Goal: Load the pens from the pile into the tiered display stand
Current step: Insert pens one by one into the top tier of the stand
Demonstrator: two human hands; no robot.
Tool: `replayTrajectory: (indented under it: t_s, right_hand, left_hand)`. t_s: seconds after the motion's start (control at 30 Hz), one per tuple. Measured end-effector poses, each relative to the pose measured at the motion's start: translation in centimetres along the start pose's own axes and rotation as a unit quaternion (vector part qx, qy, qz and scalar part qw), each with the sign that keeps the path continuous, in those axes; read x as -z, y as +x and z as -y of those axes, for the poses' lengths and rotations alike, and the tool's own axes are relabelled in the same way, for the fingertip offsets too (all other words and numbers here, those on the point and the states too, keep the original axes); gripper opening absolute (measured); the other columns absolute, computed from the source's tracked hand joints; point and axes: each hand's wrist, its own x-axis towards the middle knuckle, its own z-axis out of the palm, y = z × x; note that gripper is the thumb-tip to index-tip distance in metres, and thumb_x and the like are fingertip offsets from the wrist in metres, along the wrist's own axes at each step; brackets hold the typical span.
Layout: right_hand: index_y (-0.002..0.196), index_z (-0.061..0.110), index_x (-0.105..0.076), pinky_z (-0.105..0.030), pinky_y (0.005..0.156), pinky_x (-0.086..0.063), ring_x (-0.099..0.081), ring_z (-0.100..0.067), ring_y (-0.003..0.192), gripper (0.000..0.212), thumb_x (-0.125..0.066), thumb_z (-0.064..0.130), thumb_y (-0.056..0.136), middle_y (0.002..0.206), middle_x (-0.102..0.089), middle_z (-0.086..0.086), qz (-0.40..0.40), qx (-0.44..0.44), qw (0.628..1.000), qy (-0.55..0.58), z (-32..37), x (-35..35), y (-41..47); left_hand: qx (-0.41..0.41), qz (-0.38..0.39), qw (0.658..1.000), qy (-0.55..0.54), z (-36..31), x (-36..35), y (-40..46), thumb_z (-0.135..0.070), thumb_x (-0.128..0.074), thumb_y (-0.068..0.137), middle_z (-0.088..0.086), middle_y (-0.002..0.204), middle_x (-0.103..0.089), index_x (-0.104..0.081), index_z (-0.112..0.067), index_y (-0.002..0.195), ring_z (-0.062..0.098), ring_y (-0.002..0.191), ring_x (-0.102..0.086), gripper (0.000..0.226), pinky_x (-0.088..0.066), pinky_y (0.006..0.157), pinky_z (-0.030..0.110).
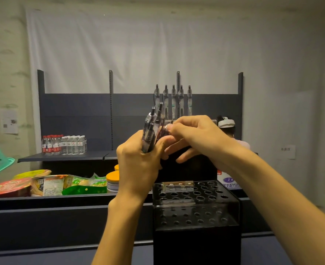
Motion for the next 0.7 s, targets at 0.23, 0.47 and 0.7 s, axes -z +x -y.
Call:
replayTrajectory:
  t_s: [0.23,0.47,0.7]
  right_hand:
    - [0.106,0.010,-0.038,-0.025,0.036,-0.048,-0.072,-0.027,0.064,0.025,-0.026,0.031,0.106,0.075,-0.074,-0.011,-0.171,0.039,0.977,0.122,0.6,1.0,0.6]
    - [0.114,0.015,-0.036,-0.028,0.053,-0.057,-0.072,-0.028,0.073,0.020,-0.048,0.011,0.099,0.094,-0.067,-0.015,-0.312,0.097,0.934,0.145,1.2,3.7,1.2]
    - [0.121,0.018,-0.036,-0.021,0.064,-0.056,-0.071,-0.015,0.074,0.032,-0.053,0.005,0.097,0.098,-0.068,-0.007,-0.404,0.186,0.892,0.075,0.6,5.3,3.1]
  left_hand:
    - [0.050,-0.005,0.999,-0.009,-0.1,0.1,0.0,-0.026,-0.061,0.088,-0.005,0.063,-0.066,-0.065,-0.013,0.084,0.008,0.041,-0.059,0.014,-0.047,0.040,0.024]
    - [0.081,0.002,0.997,-0.009,0.0,-0.2,-0.1,-0.042,-0.053,0.087,-0.003,0.057,-0.062,-0.054,-0.027,0.078,0.005,0.041,-0.056,0.018,-0.046,0.041,0.023]
    - [0.055,0.007,0.998,-0.012,0.3,-0.4,0.0,-0.045,-0.043,0.089,-0.007,0.057,-0.061,-0.056,-0.012,0.087,0.004,0.051,-0.059,0.036,-0.041,0.050,0.011]
